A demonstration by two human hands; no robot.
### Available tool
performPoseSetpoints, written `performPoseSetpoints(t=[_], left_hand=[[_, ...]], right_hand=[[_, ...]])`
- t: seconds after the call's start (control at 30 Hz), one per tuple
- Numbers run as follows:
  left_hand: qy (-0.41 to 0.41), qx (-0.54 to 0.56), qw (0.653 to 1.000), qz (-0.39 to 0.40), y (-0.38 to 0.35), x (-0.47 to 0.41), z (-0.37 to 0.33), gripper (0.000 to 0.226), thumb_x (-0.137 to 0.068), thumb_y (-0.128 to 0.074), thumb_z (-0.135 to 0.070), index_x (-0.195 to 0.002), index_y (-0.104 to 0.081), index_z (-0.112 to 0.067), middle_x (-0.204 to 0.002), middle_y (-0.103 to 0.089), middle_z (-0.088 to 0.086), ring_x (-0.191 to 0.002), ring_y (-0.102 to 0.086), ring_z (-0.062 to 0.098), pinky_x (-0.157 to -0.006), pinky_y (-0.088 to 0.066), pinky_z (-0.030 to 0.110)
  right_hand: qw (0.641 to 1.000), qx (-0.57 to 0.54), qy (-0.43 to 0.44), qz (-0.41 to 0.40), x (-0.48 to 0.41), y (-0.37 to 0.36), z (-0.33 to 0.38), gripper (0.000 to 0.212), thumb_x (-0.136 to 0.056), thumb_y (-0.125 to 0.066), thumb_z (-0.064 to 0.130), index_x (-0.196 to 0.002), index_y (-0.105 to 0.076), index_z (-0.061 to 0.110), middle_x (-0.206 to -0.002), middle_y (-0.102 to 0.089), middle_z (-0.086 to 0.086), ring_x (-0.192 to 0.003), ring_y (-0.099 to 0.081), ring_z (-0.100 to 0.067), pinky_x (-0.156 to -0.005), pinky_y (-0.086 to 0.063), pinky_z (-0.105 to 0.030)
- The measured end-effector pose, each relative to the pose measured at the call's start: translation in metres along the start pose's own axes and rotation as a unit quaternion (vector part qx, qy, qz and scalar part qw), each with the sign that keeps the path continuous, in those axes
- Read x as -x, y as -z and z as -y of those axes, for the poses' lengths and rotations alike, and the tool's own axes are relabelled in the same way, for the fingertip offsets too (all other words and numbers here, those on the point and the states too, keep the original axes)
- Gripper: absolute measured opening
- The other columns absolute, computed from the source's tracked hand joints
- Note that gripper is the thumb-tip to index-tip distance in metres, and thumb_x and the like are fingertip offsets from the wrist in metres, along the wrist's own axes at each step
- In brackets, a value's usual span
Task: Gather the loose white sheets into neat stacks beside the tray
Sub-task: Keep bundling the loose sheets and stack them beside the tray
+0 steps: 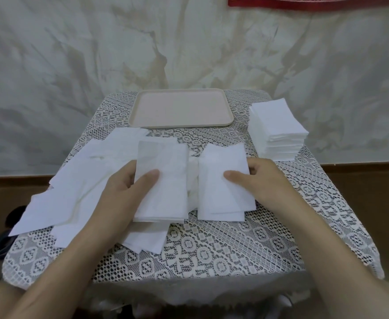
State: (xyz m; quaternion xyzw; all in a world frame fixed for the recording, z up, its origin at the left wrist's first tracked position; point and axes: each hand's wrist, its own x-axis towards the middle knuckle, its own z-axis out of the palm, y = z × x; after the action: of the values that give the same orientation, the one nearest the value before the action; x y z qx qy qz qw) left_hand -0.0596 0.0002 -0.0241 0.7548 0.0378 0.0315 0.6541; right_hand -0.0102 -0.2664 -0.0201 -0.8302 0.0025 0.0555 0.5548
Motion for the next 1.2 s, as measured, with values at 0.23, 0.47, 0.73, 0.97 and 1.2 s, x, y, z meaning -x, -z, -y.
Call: performPoseSetpoints(t=[0.23, 0.47, 0.73, 0.97, 1.2], left_hand=[[0.010, 0.037, 0.999, -0.001, -0.003, 0.000, -0.001, 0.021, -0.105, -0.057, -0.037, -0.117, -0.073, -0.036, -0.109, -0.079, 0.000, -0.098, -0.077, 0.024, -0.072, -0.063, 0.044], [0.015, 0.086, 0.996, 0.028, -0.014, 0.005, -0.004, 0.034, -0.100, -0.055, -0.039, -0.130, -0.068, -0.026, -0.121, -0.078, 0.004, -0.110, -0.075, 0.029, -0.098, -0.056, 0.059], [0.008, 0.057, 0.998, 0.039, -0.016, 0.006, -0.002, 0.038, -0.100, -0.055, -0.051, -0.129, -0.068, -0.031, -0.123, -0.077, -0.004, -0.114, -0.073, 0.018, -0.106, -0.052, 0.056], [0.017, 0.055, 0.996, 0.064, -0.013, 0.006, -0.002, 0.041, -0.096, -0.060, -0.047, -0.132, -0.066, -0.030, -0.120, -0.078, 0.003, -0.111, -0.075, 0.023, -0.103, -0.054, 0.057], [0.021, 0.070, 0.996, 0.044, -0.014, 0.006, -0.002, 0.035, -0.098, -0.062, -0.044, -0.130, -0.066, -0.032, -0.118, -0.079, 0.002, -0.108, -0.076, 0.025, -0.101, -0.054, 0.061]], right_hand=[[0.984, -0.178, 0.007, -0.003, 0.007, 0.009, 0.014, 0.010, -0.092, -0.073, 0.017, -0.098, -0.077, 0.011, -0.096, -0.080, -0.005, -0.095, -0.076, -0.028, -0.082, -0.062, -0.044], [0.988, -0.133, 0.073, 0.044, 0.016, -0.024, 0.031, 0.005, -0.091, -0.075, 0.018, -0.095, -0.077, 0.018, -0.089, -0.080, 0.004, -0.080, -0.077, -0.015, -0.074, -0.062, -0.035], [0.990, -0.113, 0.083, 0.023, 0.009, -0.049, 0.034, 0.006, -0.090, -0.077, 0.019, -0.096, -0.076, 0.016, -0.086, -0.079, 0.003, -0.082, -0.076, -0.021, -0.078, -0.060, -0.047], [0.987, -0.124, 0.103, 0.021, 0.008, -0.053, 0.034, 0.002, -0.090, -0.076, 0.016, -0.090, -0.074, 0.017, -0.083, -0.079, 0.002, -0.074, -0.073, -0.011, -0.065, -0.056, -0.030], [0.992, -0.056, 0.108, -0.020, 0.011, -0.044, 0.027, 0.013, -0.090, -0.072, 0.040, -0.087, -0.066, 0.029, -0.077, -0.075, -0.001, -0.081, -0.071, -0.035, -0.074, -0.058, -0.056]])
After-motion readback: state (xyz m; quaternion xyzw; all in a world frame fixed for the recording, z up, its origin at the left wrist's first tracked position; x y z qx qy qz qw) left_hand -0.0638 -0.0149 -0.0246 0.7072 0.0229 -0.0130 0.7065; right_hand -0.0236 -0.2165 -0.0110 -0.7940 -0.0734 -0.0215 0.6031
